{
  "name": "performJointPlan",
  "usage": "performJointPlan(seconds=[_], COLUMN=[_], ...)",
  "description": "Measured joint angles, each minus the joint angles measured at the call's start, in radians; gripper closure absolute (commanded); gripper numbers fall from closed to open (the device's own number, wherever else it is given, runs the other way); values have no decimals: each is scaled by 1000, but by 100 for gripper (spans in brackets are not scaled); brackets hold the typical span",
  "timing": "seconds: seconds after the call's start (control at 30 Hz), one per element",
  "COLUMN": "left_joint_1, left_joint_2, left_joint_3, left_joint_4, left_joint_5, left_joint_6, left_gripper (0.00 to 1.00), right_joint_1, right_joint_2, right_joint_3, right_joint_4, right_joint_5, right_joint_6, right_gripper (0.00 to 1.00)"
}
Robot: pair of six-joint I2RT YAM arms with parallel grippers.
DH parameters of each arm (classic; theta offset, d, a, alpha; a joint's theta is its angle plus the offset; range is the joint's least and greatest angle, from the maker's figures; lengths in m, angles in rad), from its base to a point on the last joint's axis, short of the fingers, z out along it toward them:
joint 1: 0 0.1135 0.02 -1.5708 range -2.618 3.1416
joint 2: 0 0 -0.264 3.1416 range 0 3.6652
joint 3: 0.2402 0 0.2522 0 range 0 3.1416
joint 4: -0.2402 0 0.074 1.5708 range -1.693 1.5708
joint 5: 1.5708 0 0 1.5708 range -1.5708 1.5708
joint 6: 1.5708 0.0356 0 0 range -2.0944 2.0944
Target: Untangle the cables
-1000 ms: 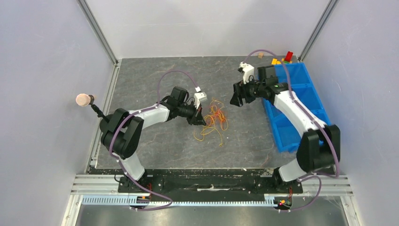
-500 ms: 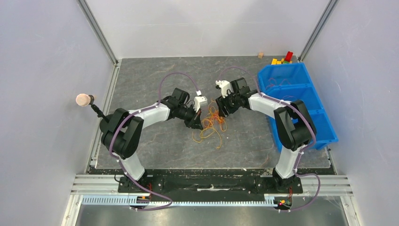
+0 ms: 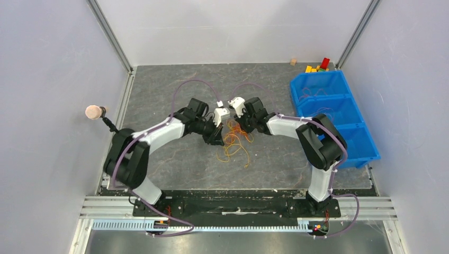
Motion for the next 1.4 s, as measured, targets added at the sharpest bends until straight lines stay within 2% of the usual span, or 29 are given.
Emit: performJointPlan(seconds=[0.03,0.07,0.1,0.13,0.23,0.3,0.37,0.5,0.67,0.83,0.9,0.97,1.07,1.27,1.4], left_joint_1=[9,18,40,82,284,377,373,257,95,68,69,69,61,38,51], left_joint_2=[-39,-77,-135,-207,-374,-413,-404,-306,-180,-95,-80,-64,-27,13,-2], left_joint_3=[-16,-33,-63,-100,-140,-116,-96,-48,-10,26,31,33,39,16,-32], left_joint_4=[-14,-28,-34,-39,-53,-35,10,109,217,304,325,344,375,498,573], left_joint_5=[0,1,9,17,37,25,-1,-122,-253,-333,-359,-370,-394,-347,-300], left_joint_6=[12,24,28,21,-11,-50,-136,-304,-460,-612,-655,-690,-714,-764,-790], left_gripper=[64,49,38,33,25,23,23,21,20,20,26,30,32,21,22], right_joint_1=[10,19,27,29,5,-19,-40,-36,-26,-24,-24,-26,-30,-32,-63], right_joint_2=[3,7,9,10,-3,-42,-106,-188,-199,-203,-208,-219,-246,-278,-278], right_joint_3=[0,1,6,10,-1,-39,-75,-61,16,31,31,29,24,21,21], right_joint_4=[7,14,14,12,24,47,69,125,144,137,134,132,129,193,222], right_joint_5=[17,35,52,55,18,-26,-77,-134,-214,-284,-305,-312,-361,-450,-502], right_joint_6=[5,6,10,14,42,75,126,214,306,379,401,418,470,600,677], right_gripper=[100,100,100,100,100,100,100,100,100,100,100,100,100,100,100])
